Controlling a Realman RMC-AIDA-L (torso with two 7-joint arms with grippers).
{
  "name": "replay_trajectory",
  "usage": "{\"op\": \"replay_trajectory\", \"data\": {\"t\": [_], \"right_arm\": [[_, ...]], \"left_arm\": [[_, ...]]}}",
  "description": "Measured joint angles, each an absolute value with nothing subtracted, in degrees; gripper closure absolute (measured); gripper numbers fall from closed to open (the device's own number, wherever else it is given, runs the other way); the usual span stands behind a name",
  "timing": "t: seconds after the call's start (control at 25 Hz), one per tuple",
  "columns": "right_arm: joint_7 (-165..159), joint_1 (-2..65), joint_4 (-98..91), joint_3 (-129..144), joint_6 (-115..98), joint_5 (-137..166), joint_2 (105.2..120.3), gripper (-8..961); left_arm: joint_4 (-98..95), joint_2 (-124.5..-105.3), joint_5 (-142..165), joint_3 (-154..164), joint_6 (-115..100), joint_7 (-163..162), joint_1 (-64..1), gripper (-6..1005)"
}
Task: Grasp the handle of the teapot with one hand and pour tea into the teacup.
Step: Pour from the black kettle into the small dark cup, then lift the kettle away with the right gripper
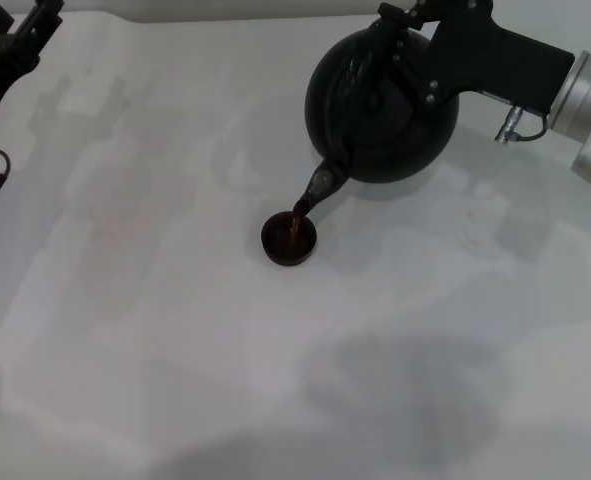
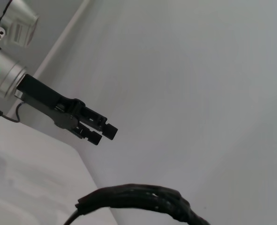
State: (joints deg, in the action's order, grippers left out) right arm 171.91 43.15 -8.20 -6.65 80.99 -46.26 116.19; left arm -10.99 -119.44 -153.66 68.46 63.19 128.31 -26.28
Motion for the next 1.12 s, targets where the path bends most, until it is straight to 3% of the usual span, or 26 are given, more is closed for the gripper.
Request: {"op": "replay_trajectory", "data": {"t": [1.12], "right_arm": [[171.96, 43.33, -8.95, -5.17, 83.24, -49.48, 116.19, 842]], "left_arm": [[-10.99, -119.35, -153.72, 68.70, 63.19, 128.14, -26.37, 139]]}}
